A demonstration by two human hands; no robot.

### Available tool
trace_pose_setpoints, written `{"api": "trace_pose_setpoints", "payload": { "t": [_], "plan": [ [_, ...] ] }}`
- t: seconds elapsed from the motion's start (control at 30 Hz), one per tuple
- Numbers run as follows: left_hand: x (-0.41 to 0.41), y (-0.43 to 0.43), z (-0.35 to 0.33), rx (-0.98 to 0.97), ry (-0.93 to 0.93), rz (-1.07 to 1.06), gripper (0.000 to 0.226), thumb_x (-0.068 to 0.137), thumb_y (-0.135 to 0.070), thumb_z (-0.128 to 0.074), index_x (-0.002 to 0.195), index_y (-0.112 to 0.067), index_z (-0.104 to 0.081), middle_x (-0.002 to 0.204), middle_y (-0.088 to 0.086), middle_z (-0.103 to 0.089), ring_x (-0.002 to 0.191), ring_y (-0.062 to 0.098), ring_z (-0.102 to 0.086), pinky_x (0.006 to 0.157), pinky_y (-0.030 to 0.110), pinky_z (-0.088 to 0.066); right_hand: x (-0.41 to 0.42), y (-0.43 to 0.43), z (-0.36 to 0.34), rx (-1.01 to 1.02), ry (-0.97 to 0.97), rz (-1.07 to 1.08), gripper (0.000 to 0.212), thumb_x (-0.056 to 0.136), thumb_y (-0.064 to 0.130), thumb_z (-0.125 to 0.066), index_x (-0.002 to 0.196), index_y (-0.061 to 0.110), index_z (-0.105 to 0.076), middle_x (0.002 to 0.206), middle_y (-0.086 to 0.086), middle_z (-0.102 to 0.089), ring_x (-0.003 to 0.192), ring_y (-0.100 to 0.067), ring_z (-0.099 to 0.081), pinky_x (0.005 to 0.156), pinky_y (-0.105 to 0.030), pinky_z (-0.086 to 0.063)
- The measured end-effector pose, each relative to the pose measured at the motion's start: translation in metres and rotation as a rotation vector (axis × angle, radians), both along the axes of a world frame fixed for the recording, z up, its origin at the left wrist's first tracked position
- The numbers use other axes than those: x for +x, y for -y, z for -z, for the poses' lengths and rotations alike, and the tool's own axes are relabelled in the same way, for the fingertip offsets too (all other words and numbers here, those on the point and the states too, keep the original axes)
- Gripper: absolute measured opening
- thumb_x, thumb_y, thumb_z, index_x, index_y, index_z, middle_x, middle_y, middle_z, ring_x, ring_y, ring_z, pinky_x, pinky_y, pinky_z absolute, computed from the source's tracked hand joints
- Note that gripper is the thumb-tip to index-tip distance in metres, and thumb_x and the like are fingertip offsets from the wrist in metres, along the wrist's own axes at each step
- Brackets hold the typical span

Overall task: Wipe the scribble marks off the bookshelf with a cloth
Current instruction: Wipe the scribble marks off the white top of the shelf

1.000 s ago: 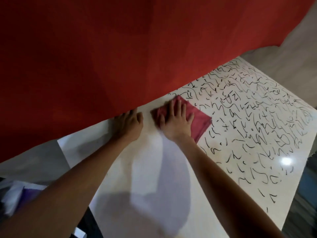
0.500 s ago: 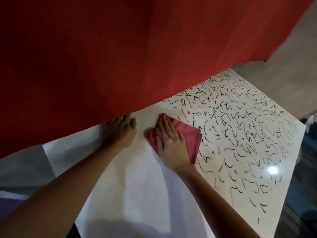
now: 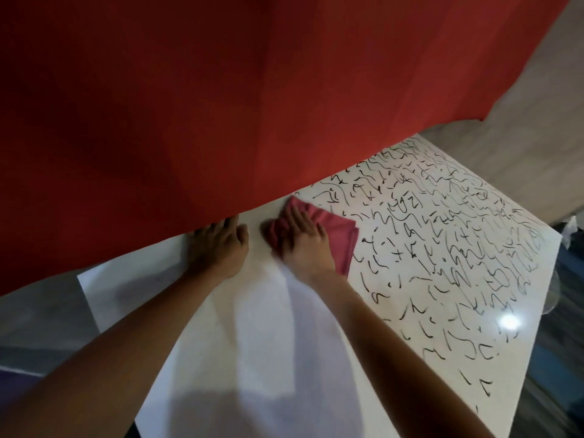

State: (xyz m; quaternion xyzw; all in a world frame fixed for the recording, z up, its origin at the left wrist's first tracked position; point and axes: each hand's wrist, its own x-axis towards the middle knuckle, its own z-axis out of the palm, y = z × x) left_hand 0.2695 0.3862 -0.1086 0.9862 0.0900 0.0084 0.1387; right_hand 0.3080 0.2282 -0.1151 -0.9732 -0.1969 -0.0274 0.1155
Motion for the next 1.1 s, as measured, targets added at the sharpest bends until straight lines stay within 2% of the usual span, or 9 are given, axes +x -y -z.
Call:
{"api": "trace_pose_setpoints", "payload": {
  "t": [0.07, 0.13, 0.27, 0.37, 0.5, 0.7, 0.8, 0.93, 1.1],
  "plan": [
    [0.002, -0.005, 0.007, 0.051, 0.06, 0.005, 0.05, 0.086, -0.031, -0.037, 0.107, 0.001, -0.07, 0.103, 0.025, -0.069, 0.084, 0.043, -0.066, 0.074, 0.05, -0.051, -0.027, 0.004, 0.004, 0.081, 0.091, -0.068, 0.06, 0.091, 0.04, -0.025, 0.14, 0.014, -0.049, 0.15, -0.004, -0.039, 0.137, -0.02, -0.039, 0.109, -0.043, -0.03],
    [0.001, -0.006, 0.007, 0.057, 0.061, 0.014, 0.047, 0.085, -0.03, -0.04, 0.101, 0.001, -0.071, 0.097, 0.025, -0.07, 0.078, 0.043, -0.067, 0.069, 0.051, -0.052, -0.03, 0.012, 0.007, 0.12, 0.095, -0.137, 0.054, 0.092, 0.038, -0.029, 0.136, 0.016, -0.054, 0.145, -0.002, -0.046, 0.134, -0.018, -0.043, 0.106, -0.04, -0.033],
    [0.003, -0.003, 0.006, 0.015, 0.061, 0.004, 0.058, 0.091, -0.036, -0.028, 0.125, -0.002, -0.061, 0.123, 0.024, -0.061, 0.107, 0.044, -0.059, 0.091, 0.051, -0.042, 0.027, 0.025, -0.001, 0.06, 0.084, -0.08, 0.043, 0.097, 0.037, -0.038, 0.136, 0.024, -0.052, 0.147, 0.005, -0.044, 0.134, -0.015, -0.043, 0.11, -0.041, -0.034],
    [0.005, -0.003, 0.01, 0.07, 0.055, -0.045, 0.061, 0.096, -0.039, -0.017, 0.142, -0.01, -0.044, 0.143, 0.016, -0.047, 0.126, 0.036, -0.045, 0.102, 0.043, -0.031, 0.082, 0.022, -0.01, 0.021, -0.079, 0.138, 0.046, 0.102, 0.03, -0.033, 0.147, 0.022, -0.035, 0.156, 0.004, -0.027, 0.143, -0.014, -0.023, 0.116, -0.036, -0.017],
    [0.005, -0.005, 0.015, 0.02, 0.107, -0.045, 0.072, 0.087, -0.042, -0.013, 0.135, -0.007, -0.052, 0.135, 0.02, -0.054, 0.119, 0.04, -0.05, 0.099, 0.047, -0.033, 0.083, 0.004, -0.011, 0.024, -0.091, 0.223, 0.047, 0.101, 0.03, -0.031, 0.146, 0.018, -0.036, 0.157, 0.001, -0.026, 0.146, -0.015, -0.016, 0.117, -0.039, -0.013],
    [0.005, -0.005, 0.015, 0.033, 0.104, 0.025, 0.062, 0.089, -0.038, -0.025, 0.122, 0.001, -0.061, 0.121, 0.027, -0.06, 0.104, 0.048, -0.057, 0.089, 0.056, -0.042, 0.0, -0.006, -0.005, 0.003, 0.031, -0.137, 0.067, 0.088, 0.049, -0.016, 0.145, 0.023, -0.04, 0.153, 0.004, -0.033, 0.141, -0.017, -0.032, 0.11, -0.039, -0.024],
    [0.006, -0.008, 0.012, 0.071, 0.064, 0.021, 0.061, 0.096, -0.041, -0.021, 0.14, -0.006, -0.045, 0.144, 0.018, -0.044, 0.127, 0.039, -0.043, 0.105, 0.05, -0.033, 0.018, 0.012, -0.01, -0.107, -0.025, -0.176, 0.067, 0.087, 0.053, -0.009, 0.148, 0.034, -0.029, 0.157, 0.012, -0.022, 0.144, -0.01, -0.022, 0.11, -0.032, -0.018],
    [0.002, -0.008, 0.014, 0.11, 0.024, 0.068, 0.062, 0.099, -0.048, -0.014, 0.152, -0.017, -0.02, 0.159, 0.001, -0.021, 0.144, 0.025, -0.02, 0.113, 0.041, -0.016, 0.08, 0.024, -0.012, -0.119, -0.103, 0.109, 0.049, 0.102, 0.039, -0.024, 0.151, 0.031, -0.024, 0.159, 0.009, -0.015, 0.146, -0.011, -0.01, 0.117, -0.04, -0.01],
    [-0.023, -0.014, 0.021, 0.165, 0.089, 0.24, 0.061, 0.086, -0.042, -0.03, 0.123, -0.006, -0.064, 0.128, 0.008, -0.062, 0.117, 0.028, -0.06, 0.103, 0.047, -0.034, 0.088, 0.009, -0.013, -0.081, -0.168, 0.237, 0.051, 0.102, 0.036, -0.021, 0.152, 0.024, -0.021, 0.16, 0.004, -0.012, 0.148, -0.015, -0.004, 0.118, -0.045, -0.006]
  ]
}}
